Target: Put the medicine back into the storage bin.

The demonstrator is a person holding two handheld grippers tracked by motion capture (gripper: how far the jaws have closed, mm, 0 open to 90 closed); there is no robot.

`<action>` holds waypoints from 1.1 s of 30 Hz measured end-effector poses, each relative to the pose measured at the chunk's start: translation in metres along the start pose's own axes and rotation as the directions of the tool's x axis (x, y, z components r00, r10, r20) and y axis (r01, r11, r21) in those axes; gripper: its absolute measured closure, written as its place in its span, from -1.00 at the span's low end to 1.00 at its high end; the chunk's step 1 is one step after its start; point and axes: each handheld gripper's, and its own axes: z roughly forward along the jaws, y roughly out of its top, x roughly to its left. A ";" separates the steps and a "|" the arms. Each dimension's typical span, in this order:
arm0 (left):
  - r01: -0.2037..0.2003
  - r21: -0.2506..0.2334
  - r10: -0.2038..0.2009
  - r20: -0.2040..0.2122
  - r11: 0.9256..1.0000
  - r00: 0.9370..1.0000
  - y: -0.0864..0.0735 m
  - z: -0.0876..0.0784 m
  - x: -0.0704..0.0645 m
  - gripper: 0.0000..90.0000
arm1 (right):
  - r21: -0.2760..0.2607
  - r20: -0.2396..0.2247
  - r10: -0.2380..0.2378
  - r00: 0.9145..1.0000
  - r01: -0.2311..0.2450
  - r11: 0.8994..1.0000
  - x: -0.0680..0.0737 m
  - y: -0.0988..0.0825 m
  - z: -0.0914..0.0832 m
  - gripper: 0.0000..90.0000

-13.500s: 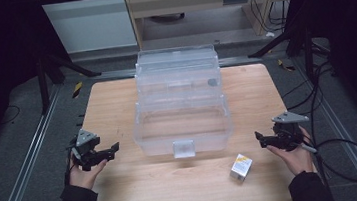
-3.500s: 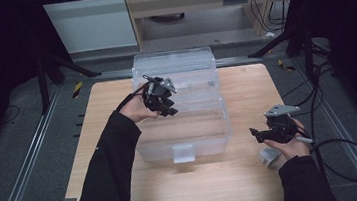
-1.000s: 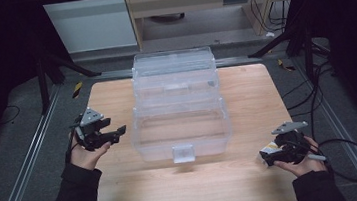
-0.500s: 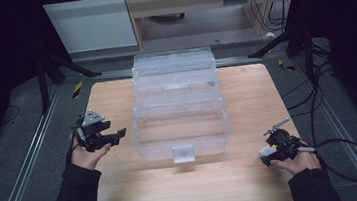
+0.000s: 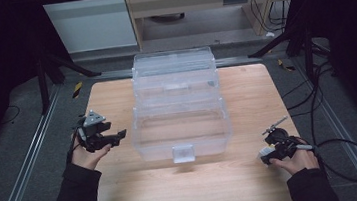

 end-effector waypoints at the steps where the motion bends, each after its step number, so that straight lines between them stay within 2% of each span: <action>1: 0.000 0.000 0.000 0.000 1.000 1.000 0.000 0.000 0.000 -0.31 | 0.000 -0.001 -0.005 1.000 0.005 1.000 0.000 0.000 0.000 -0.33; 7: 0.010 0.003 -0.010 -0.001 1.000 1.000 -0.002 0.001 0.003 -0.31 | -0.041 0.002 -0.001 1.000 0.001 0.999 0.001 0.001 -0.008 -0.32; 8: 0.009 0.007 -0.009 -0.002 1.000 1.000 -0.002 0.001 0.003 -0.31 | -0.072 -0.002 0.002 1.000 -0.002 0.997 0.002 0.003 -0.014 -0.32; 12: 0.008 0.009 -0.008 0.002 1.000 1.000 -0.003 0.003 0.003 -0.32 | -0.122 0.000 0.000 1.000 0.000 0.993 0.002 0.006 -0.024 -0.32; 17: 0.006 0.009 -0.006 0.001 1.000 1.000 -0.004 0.003 0.004 -0.32 | -0.205 -0.020 -0.002 1.000 -0.002 0.979 0.001 0.015 -0.041 -0.32; 24: 0.005 0.012 -0.005 0.000 1.000 1.000 -0.005 0.004 0.004 -0.32 | -0.317 -0.030 -0.015 0.999 0.005 0.948 0.006 0.033 -0.063 -0.32; 25: 0.005 0.012 -0.005 0.000 1.000 1.000 -0.005 0.004 0.004 -0.32 | -0.317 -0.030 -0.015 0.999 0.005 0.948 0.006 0.033 -0.063 -0.32; 28: 0.007 0.011 -0.007 -0.001 1.000 1.000 -0.005 0.003 0.005 -0.32 | -0.352 -0.033 -0.026 0.999 0.013 0.936 0.010 0.041 -0.070 -0.32; 33: 0.008 0.014 -0.008 0.000 1.000 1.000 -0.007 0.004 0.006 -0.33 | -0.376 -0.030 -0.040 0.999 0.026 0.926 0.013 0.051 -0.074 -0.32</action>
